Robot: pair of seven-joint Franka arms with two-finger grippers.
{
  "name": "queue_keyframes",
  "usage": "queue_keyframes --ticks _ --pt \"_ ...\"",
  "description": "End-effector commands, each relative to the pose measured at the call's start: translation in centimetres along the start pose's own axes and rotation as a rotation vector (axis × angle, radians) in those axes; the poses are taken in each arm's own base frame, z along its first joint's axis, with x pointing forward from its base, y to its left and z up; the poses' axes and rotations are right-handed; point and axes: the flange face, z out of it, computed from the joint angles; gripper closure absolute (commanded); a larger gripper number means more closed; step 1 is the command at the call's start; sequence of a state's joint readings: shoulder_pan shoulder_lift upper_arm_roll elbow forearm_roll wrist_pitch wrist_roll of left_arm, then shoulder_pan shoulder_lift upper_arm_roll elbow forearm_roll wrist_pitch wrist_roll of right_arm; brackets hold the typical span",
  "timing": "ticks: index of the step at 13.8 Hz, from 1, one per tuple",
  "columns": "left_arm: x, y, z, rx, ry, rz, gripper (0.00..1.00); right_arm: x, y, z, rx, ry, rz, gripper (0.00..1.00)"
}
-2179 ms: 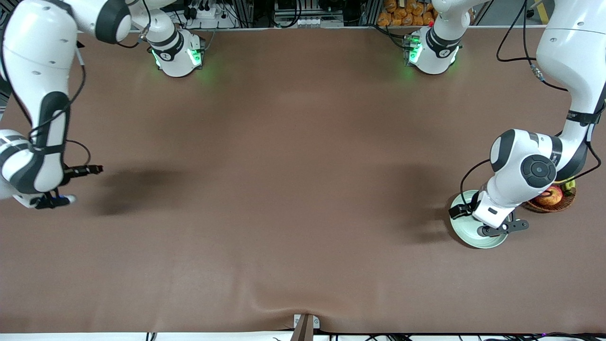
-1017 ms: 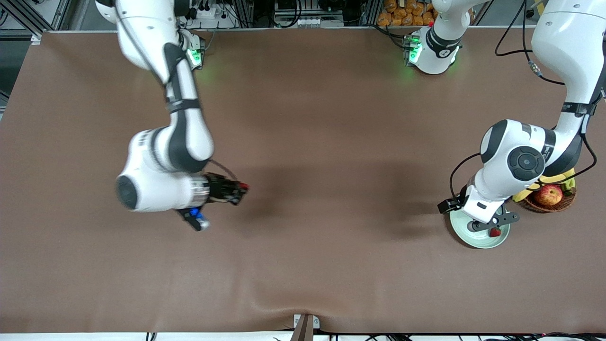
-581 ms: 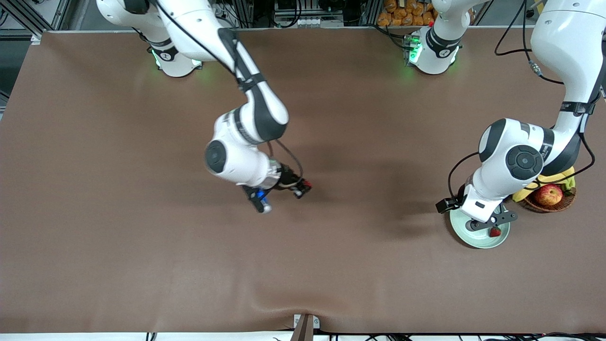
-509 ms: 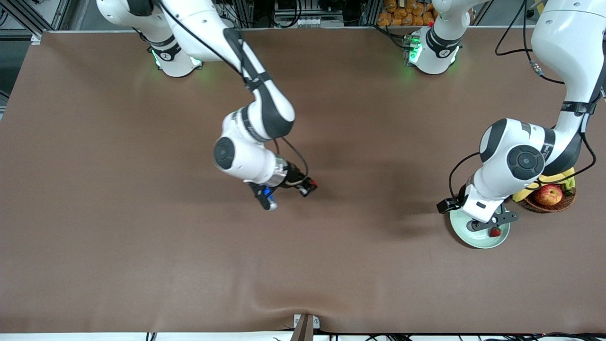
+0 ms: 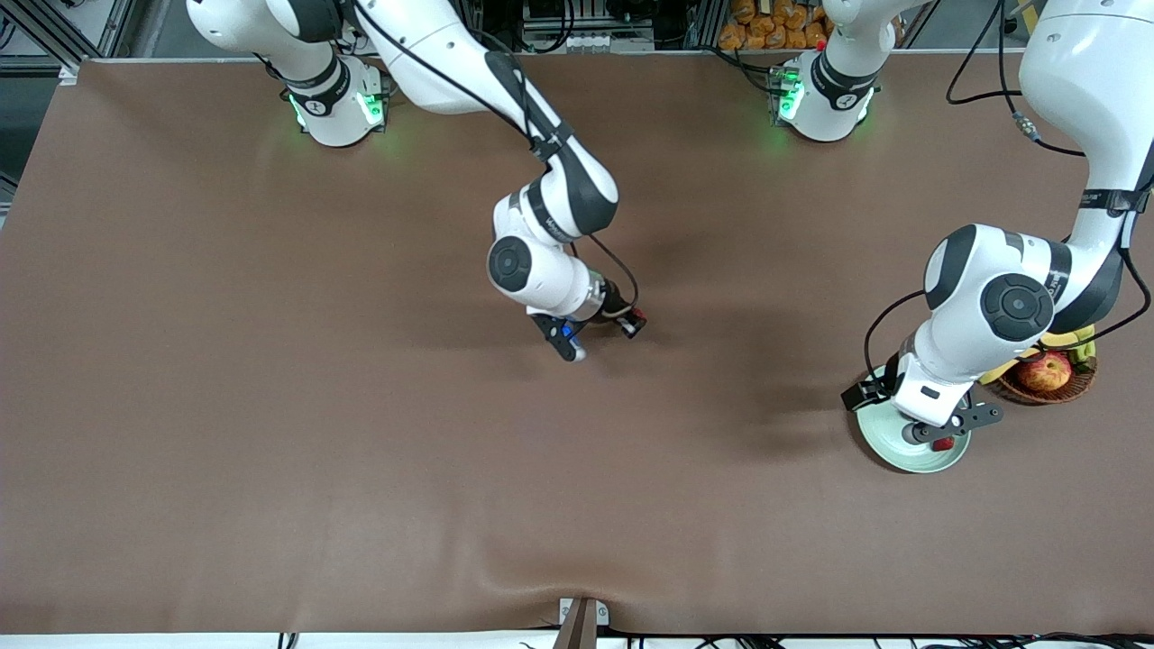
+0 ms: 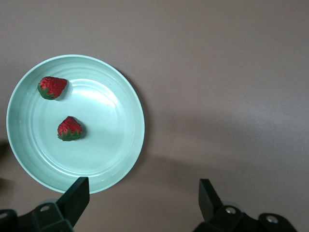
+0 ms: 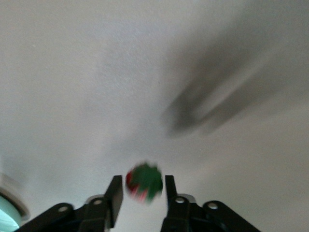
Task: Collect all strawberries into plate
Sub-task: 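Carry the strawberry to mid-table and release it with the right gripper, then grasp the strawberry with the left gripper while the right gripper withdraws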
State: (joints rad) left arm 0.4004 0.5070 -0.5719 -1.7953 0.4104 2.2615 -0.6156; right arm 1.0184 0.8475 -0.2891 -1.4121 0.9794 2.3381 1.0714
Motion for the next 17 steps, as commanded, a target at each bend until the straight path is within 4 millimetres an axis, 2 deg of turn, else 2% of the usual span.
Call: queue_keyframes --ticks 1,3,5,8,9,11,13,17 --pt "-0.3 -0.1 -0.6 -0.002 -0.008 -0.003 0.00 0.8 -0.2 -0.3 -0.010 0.030 -0.010 0.00" --pt "-0.5 0.1 -0.3 -0.003 -0.014 -0.004 0.00 1.5 -0.7 -1.6 -0.009 0.045 -0.024 0.00" --pt "-0.6 0.4 -0.2 -0.002 -0.015 -0.002 0.00 3.5 -1.5 -4.6 -0.040 0.035 -0.013 0.00" --pt "-0.9 1.2 -0.2 -0.004 -0.016 0.007 0.00 8.4 -3.6 -12.0 -0.107 0.036 -0.005 0.00" --pt "-1.5 2.5 0.1 -0.014 -0.026 0.013 0.00 10.3 -3.8 -14.2 -0.116 0.035 0.000 0.00" --pt "-2.9 5.6 -0.2 -0.031 -0.032 0.002 0.00 13.8 -3.2 -17.2 -0.145 0.015 -0.072 0.00" --pt "-5.0 9.5 -0.2 -0.038 -0.039 0.005 0.00 16.9 -2.3 -21.0 -0.165 -0.005 -0.159 0.00" --pt "-11.4 18.9 0.7 -0.043 -0.073 -0.063 0.00 22.2 0.9 -27.3 -0.248 -0.015 -0.315 0.00"
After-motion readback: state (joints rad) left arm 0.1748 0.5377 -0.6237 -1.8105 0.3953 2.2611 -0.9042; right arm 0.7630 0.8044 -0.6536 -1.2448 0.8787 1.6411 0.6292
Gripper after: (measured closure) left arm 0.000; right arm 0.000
